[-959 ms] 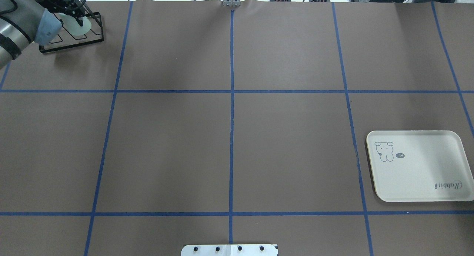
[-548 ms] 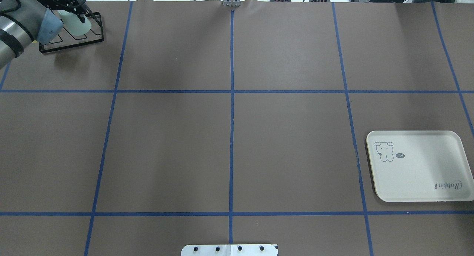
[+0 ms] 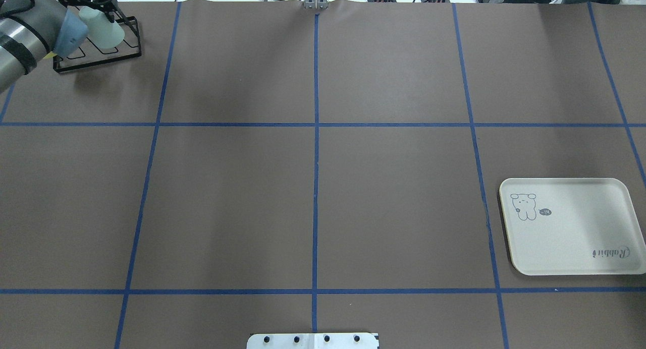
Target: Left arm grabs green cup and hands to right arm on tray
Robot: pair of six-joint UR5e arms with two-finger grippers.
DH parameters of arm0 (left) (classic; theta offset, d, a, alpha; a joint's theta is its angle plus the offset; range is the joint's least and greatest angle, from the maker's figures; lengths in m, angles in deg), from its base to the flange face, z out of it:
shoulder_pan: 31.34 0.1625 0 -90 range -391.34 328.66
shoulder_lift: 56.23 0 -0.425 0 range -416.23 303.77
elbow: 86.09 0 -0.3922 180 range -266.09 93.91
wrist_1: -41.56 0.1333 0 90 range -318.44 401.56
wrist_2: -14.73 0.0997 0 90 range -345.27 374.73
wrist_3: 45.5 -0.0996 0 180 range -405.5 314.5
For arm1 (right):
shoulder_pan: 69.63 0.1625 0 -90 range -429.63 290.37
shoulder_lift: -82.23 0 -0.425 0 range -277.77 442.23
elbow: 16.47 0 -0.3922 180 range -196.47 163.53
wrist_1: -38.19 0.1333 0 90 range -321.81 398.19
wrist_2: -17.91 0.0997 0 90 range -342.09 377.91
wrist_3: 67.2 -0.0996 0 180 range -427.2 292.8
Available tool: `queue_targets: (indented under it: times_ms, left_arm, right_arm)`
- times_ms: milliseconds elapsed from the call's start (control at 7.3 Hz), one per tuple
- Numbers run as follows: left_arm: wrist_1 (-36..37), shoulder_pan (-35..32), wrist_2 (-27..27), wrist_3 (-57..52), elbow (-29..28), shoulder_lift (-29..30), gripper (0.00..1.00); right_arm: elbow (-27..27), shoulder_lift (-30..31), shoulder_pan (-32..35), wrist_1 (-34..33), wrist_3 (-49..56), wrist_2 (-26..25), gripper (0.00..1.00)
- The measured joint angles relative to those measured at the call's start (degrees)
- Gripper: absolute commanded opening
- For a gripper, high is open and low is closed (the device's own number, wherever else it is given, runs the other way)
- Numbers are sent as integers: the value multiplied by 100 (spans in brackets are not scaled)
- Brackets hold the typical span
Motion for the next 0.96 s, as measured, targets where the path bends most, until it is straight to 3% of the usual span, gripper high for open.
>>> queue_targets:
  times_ms: [959]
  left_arm:
    - [-25,10,26,68,-44,62,87]
  right_arm:
    - [-12,-1,0,0,22,-1,100]
